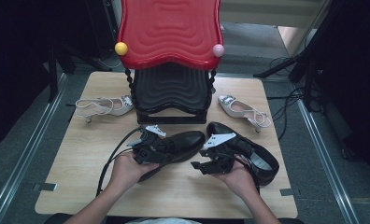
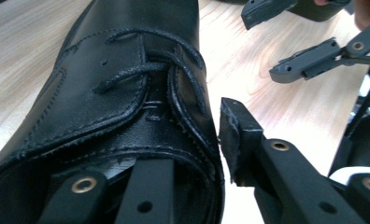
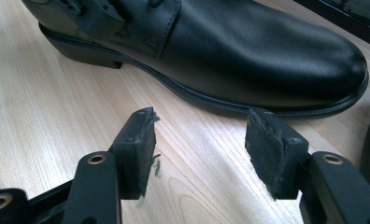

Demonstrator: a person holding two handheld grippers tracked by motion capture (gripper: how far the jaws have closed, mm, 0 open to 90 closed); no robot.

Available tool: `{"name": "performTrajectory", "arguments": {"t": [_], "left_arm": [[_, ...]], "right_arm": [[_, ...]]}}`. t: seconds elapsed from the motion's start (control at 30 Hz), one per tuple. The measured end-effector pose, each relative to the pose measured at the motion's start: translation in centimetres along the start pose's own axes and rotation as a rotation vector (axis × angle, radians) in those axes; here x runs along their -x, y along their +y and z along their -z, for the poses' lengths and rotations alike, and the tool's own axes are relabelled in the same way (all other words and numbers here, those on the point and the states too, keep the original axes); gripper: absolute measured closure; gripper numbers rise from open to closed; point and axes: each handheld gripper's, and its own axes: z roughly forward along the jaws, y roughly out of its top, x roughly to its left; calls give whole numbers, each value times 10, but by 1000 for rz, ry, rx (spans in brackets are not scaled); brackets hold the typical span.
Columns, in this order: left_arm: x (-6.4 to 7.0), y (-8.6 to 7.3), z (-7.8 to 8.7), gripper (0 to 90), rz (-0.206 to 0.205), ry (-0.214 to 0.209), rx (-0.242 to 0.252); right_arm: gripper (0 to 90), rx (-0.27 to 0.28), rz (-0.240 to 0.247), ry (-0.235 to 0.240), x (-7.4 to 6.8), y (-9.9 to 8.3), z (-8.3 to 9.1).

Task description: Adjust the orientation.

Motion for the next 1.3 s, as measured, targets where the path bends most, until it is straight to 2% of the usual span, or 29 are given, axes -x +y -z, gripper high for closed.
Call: {"name": "performTrajectory", "arguments": {"t": [0.17, 0.2, 0.3, 0.33, 0.37, 0.57, 0.63, 0.7, 0.73, 0.8, 0.87, 0.93, 0.97, 1.0, 1.1, 1.13, 1.2, 1.27, 1.3], "left_arm": [[-3, -1, 10, 617, -12, -15, -5], [-4, -2, 13, 599, -17, -7, -4], [-5, -2, 24, 555, -48, -23, -14], [-5, -2, 24, 553, -48, -23, -14], [-6, -2, 32, 557, -72, -6, -15], [-14, -2, 53, 554, -85, -29, -13], [-15, -4, 61, 553, -101, -30, 14], [-19, -4, 69, 558, -95, -49, 23], [-21, -4, 73, 557, -97, -37, 26], [-27, -6, 78, 582, -99, -13, 35], [-36, -9, 82, 635, -98, -27, 60], [-40, -10, 84, 712, -90, -24, 56], [-44, -11, 84, 712, -90, -21, 53], [-52, -13, 84, 772, -96, -5, 40], [-65, -17, 80, 853, -110, 22, 33], [-69, -18, 78, 866, -113, 35, 34], [-78, -19, 73, 888, -106, 27, 14], [-82, -20, 70, 889, -103, 29, 18], [-89, -22, 64, 890, -84, -2, 24]], "right_arm": [[442, 2, -8, -4, 0, 0, 1], [442, 6, -10, -4, 0, 0, 2], [445, 12, -12, -2, 0, 0, 2], [445, 12, -16, 0, 0, 0, 2], [445, 13, -19, 0, 0, 0, 3], [450, 24, -22, -2, -1, 1, 5], [451, 27, -24, -2, -1, 1, 5], [451, 25, -26, -3, -2, 2, 4], [453, 26, -23, -5, -2, 2, 4], [455, 28, -22, -6, -3, 2, 4], [460, 36, -27, -8, -4, 3, 3], [465, 39, -32, -8, -4, 4, 2], [469, 41, -31, -11, -5, 4, 2], [481, 43, -27, -12, -6, 5, 0], [520, 46, -27, -17, -9, 7, -5], [539, 46, -30, -17, -10, 8, -6], [590, 50, -38, -14, -12, 10, -10], [683, 59, -49, -7, -15, 12, -12], [725, 65, -44, -3, -16, 13, -14]]}}
